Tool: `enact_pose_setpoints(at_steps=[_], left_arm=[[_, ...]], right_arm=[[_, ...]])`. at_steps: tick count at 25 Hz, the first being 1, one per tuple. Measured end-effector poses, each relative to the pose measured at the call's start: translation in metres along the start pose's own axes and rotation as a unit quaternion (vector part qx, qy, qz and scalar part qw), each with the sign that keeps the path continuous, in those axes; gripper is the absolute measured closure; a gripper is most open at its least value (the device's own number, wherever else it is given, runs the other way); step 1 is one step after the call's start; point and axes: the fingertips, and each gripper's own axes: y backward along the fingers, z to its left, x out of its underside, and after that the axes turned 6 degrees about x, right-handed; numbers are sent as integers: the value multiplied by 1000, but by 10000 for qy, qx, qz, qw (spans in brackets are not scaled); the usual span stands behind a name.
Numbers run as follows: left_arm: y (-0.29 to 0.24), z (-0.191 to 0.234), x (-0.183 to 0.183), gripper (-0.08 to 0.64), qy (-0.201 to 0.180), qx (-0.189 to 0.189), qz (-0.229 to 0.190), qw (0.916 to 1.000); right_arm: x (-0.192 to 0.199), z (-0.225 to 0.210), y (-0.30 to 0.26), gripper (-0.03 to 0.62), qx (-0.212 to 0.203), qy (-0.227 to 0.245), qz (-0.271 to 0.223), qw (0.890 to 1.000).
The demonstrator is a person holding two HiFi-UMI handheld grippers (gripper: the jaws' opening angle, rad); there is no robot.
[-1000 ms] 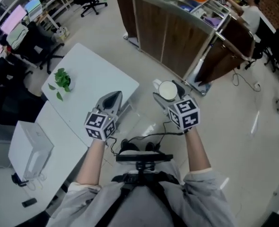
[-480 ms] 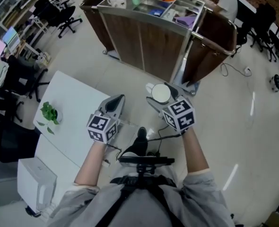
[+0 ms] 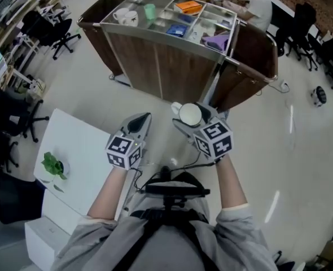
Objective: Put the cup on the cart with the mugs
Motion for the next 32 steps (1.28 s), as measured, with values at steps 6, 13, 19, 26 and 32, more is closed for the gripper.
enact_pose_setpoints(at_steps=[6,13,19,26,32], left_arm=[[-31,26,-17,558,-48,140,-32,9999],[-71,55,-33,558,2,76,-16,10000],[-114,103,-52,558,125,-299,-78,9994],[-155,147,-85,558,206,-787,-194,9965],[-175,191,-128,558,202,-1236,-428,9912]], right_arm=[[-25,-26,-28,184,89,52,5,9999],[-49,-56,-71,184,-97,150,77,9998],[-74,-92,-117,184,-494,322,75,9982],[-126,-128,-150,184,-1031,531,33,9932],[-187,-155,-194,184,-1442,597,-149,9876]])
